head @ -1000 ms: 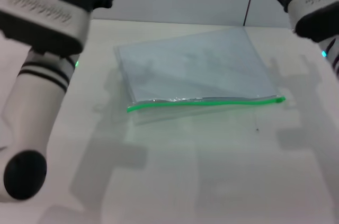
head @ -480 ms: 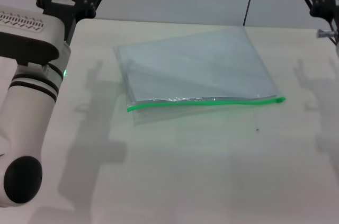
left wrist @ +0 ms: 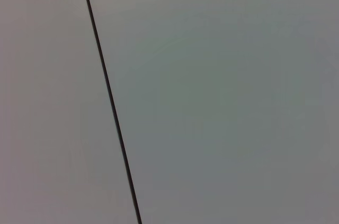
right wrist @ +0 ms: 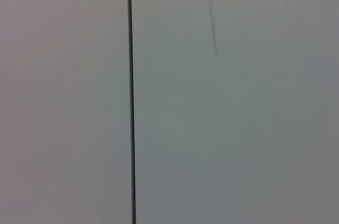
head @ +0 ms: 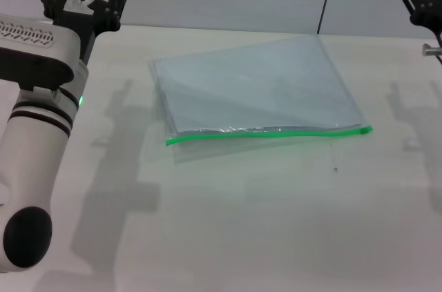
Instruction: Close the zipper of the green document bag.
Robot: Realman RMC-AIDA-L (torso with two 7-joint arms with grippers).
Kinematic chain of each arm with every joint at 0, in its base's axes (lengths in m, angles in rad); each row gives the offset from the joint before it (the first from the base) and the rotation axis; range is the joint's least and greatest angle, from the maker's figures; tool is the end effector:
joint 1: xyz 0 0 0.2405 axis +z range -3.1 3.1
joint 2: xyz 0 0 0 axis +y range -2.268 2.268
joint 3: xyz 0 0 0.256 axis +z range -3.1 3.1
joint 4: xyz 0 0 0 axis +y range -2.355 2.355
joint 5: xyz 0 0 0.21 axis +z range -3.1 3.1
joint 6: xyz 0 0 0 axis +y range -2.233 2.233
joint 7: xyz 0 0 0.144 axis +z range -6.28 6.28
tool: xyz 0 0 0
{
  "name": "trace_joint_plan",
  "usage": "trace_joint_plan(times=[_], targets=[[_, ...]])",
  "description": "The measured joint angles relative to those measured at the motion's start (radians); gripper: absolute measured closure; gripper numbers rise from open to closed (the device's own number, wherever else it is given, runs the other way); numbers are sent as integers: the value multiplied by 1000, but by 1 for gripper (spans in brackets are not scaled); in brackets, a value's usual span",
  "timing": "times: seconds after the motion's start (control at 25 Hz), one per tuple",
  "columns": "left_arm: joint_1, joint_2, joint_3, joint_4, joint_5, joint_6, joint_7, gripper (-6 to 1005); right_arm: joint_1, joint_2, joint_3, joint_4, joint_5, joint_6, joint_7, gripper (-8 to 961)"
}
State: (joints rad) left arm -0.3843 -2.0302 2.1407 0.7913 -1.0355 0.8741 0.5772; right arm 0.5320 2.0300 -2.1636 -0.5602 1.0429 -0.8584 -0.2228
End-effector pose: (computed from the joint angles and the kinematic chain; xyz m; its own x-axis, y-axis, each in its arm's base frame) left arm -0.2328 0.3808 -0.0010 0.8237 -0.1664 0.5421 0.5456 -0.0282 -0.8376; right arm 0.2454 0.4058 -0.0085 0.7049 0.0900 -0.7036 -0.6970 -0.0965 -0.7106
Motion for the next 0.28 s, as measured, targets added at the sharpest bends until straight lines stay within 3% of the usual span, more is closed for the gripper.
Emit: trace_joint_plan(times=[0.28], targets=[[-7,1,-3,-4,0,0,-1,288,42,1,-36,47,-4,3,-8,138]])
